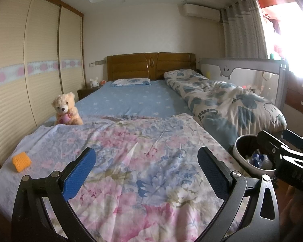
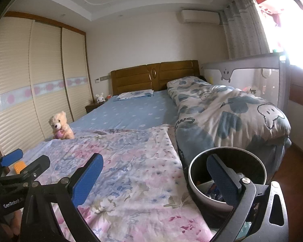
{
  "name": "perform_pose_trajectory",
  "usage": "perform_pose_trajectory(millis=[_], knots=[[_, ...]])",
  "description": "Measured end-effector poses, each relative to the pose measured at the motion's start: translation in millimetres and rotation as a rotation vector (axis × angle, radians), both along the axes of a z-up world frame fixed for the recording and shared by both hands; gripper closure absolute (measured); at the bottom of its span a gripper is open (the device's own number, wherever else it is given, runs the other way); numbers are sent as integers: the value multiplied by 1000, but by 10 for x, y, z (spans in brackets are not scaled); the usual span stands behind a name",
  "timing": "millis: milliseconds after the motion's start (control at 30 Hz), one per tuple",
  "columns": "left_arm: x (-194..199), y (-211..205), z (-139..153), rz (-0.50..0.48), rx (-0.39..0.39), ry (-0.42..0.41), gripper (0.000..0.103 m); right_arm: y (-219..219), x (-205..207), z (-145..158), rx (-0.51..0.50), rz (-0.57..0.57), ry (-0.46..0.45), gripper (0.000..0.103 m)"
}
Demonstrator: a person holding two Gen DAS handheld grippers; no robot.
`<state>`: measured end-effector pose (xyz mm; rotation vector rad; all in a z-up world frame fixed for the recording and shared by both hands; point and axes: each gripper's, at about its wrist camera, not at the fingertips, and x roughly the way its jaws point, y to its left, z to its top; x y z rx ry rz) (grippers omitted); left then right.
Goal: Collect trash
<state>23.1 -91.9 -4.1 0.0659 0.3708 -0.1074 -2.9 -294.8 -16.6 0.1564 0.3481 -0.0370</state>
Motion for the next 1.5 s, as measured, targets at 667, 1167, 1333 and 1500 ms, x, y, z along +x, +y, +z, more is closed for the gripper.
perform_pose_trajectory(millis=[667, 1167, 1333, 1500], knots=[[9, 4, -1, -1, -1, -1, 0, 47, -10, 6, -6, 10, 3, 0], [-25, -4, 9, -4, 1, 2, 0, 61, -22, -4, 3, 9, 9, 0], [-31, -23, 0, -6, 1, 4, 0, 61, -30, -5, 9, 8, 8, 0], [-34, -38, -7, -6, 1, 6, 0, 45, -21, -6, 10, 9, 10, 0]])
